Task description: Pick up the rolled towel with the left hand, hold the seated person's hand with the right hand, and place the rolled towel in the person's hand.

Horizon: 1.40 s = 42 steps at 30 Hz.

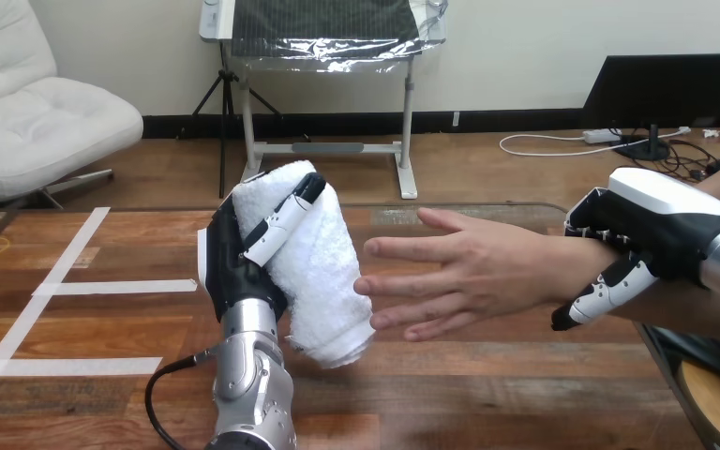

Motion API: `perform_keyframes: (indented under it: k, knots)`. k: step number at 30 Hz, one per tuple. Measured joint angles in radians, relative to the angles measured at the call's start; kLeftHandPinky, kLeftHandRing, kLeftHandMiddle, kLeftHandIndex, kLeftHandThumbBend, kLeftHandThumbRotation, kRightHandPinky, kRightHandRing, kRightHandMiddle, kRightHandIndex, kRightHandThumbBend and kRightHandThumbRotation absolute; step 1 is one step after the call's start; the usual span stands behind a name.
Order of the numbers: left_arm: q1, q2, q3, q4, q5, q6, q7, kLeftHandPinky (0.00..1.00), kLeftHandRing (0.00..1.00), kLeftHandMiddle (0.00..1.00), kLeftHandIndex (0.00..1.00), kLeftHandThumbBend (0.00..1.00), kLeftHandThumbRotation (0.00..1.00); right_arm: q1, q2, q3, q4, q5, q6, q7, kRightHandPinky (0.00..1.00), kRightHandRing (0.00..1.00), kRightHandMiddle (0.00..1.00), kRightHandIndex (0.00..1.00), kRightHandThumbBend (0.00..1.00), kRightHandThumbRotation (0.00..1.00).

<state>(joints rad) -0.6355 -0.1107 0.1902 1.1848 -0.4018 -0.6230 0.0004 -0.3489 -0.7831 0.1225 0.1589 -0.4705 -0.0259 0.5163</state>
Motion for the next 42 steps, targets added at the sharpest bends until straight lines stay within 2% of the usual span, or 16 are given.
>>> perform_keyframes:
  k: [25,42]
  knots:
    - [0.001,-0.001,-0.116,-0.021,0.003,0.011,-0.010,0.32,0.39,0.43,0.41,0.83,0.00,0.000,0.020,0.000,-0.020,0.000,0.014,0.003,0.29,0.34,0.40,0.39,0.89,0.22]
    - [0.001,-0.001,-0.200,-0.065,0.012,0.011,-0.022,0.31,0.38,0.42,0.42,0.86,0.00,-0.002,0.039,0.000,-0.042,0.000,0.012,0.003,0.26,0.32,0.39,0.38,0.88,0.20]
